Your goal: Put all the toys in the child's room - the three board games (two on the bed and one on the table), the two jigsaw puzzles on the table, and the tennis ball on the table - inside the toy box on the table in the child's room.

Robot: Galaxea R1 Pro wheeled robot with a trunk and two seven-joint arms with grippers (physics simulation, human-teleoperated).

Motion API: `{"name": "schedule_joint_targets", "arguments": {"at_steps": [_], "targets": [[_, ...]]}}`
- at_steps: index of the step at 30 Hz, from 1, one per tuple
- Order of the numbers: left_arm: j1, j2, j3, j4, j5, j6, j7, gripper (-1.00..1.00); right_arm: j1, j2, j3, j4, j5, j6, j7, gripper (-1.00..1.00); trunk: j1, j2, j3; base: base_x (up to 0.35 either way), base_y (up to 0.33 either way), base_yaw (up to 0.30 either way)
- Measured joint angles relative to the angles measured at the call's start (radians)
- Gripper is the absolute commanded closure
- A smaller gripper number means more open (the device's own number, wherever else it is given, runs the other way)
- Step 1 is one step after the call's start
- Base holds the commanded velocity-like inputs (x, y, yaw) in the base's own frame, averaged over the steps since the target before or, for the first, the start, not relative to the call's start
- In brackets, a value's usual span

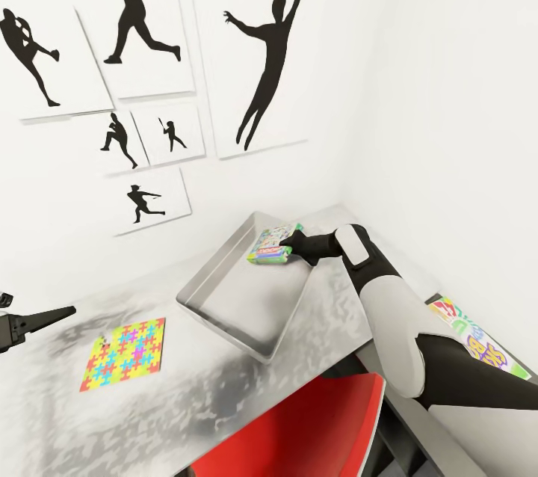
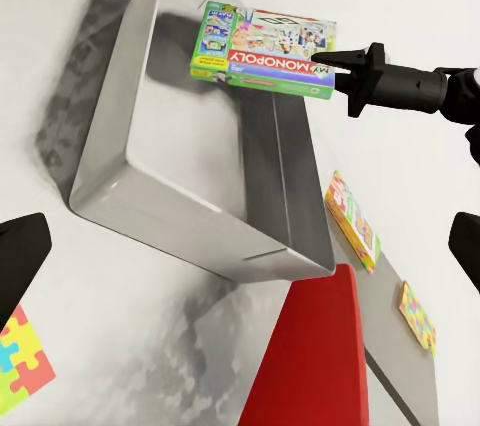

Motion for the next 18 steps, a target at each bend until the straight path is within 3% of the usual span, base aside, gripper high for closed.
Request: {"name": "schedule_joint_targets", "arguments": {"at_steps": [18], "targets": [[0.000,0.000,0.000,0.000,0.000,0.000,0.000,-1.00,0.000,0.000,0.001,0.000,0.000,0.000,0.000,1.00,0.000,0.000,0.000,0.000,0.000,0.000]]}}
